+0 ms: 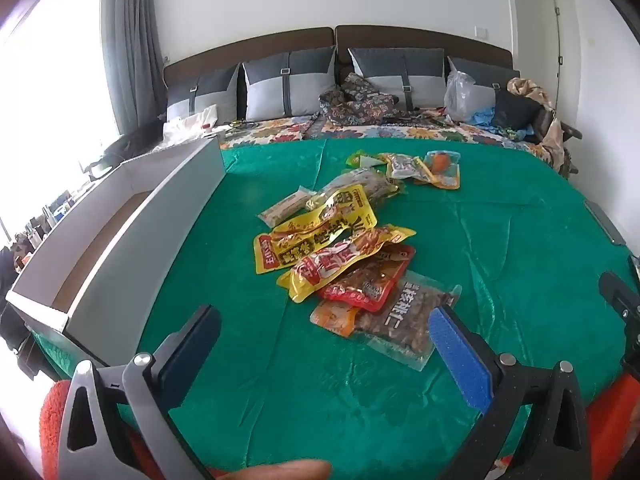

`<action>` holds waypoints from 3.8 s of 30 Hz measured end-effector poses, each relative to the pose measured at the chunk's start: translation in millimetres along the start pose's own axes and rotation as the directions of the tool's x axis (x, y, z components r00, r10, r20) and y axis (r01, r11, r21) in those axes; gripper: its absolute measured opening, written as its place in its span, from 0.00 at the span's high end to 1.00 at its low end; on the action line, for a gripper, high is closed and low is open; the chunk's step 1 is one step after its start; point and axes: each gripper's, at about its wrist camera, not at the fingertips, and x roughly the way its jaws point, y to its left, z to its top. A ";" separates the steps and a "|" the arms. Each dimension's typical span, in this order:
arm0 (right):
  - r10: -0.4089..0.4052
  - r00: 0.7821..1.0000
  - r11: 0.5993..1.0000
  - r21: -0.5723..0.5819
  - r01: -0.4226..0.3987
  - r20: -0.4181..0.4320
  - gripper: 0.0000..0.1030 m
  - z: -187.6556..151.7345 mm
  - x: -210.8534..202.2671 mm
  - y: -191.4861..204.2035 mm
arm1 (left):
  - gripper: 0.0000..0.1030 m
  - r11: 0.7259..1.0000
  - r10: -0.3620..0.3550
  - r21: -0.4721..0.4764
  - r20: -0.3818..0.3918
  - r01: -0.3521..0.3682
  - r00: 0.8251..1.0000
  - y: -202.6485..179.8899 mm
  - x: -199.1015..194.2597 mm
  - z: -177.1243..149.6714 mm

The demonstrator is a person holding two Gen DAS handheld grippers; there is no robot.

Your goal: Organize snacks

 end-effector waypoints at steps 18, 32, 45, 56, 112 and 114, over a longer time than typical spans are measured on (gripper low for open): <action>0.009 1.000 0.999 -0.032 -0.009 0.002 0.09 -4.8 5.2 6.8 | 0.00 1.000 0.010 -0.020 -0.011 -0.010 1.000 14.5 7.9 -9.3; 0.011 1.000 0.999 -0.033 -0.012 -0.002 0.09 -6.5 7.6 7.7 | 0.00 0.999 0.018 -0.026 -0.019 -0.019 1.000 17.6 14.1 -10.3; 0.012 1.000 0.999 -0.034 -0.012 -0.003 0.09 -6.2 7.8 8.2 | 0.00 0.999 0.021 -0.028 -0.022 -0.022 1.000 19.5 15.7 -10.6; 0.013 1.000 0.999 -0.033 -0.013 -0.002 0.09 -6.1 7.8 7.9 | 0.00 0.999 0.022 -0.028 -0.022 -0.022 1.000 19.5 15.9 -10.8; 0.019 1.000 0.999 -0.035 -0.019 -0.005 0.09 -6.7 9.8 12.6 | 0.00 0.999 0.033 -0.034 -0.034 -0.034 0.999 24.1 20.9 -14.1; 0.020 1.000 0.999 -0.036 -0.020 -0.006 0.09 -6.6 10.6 13.9 | 0.00 0.999 0.033 -0.034 -0.034 -0.034 0.999 23.8 20.6 -14.0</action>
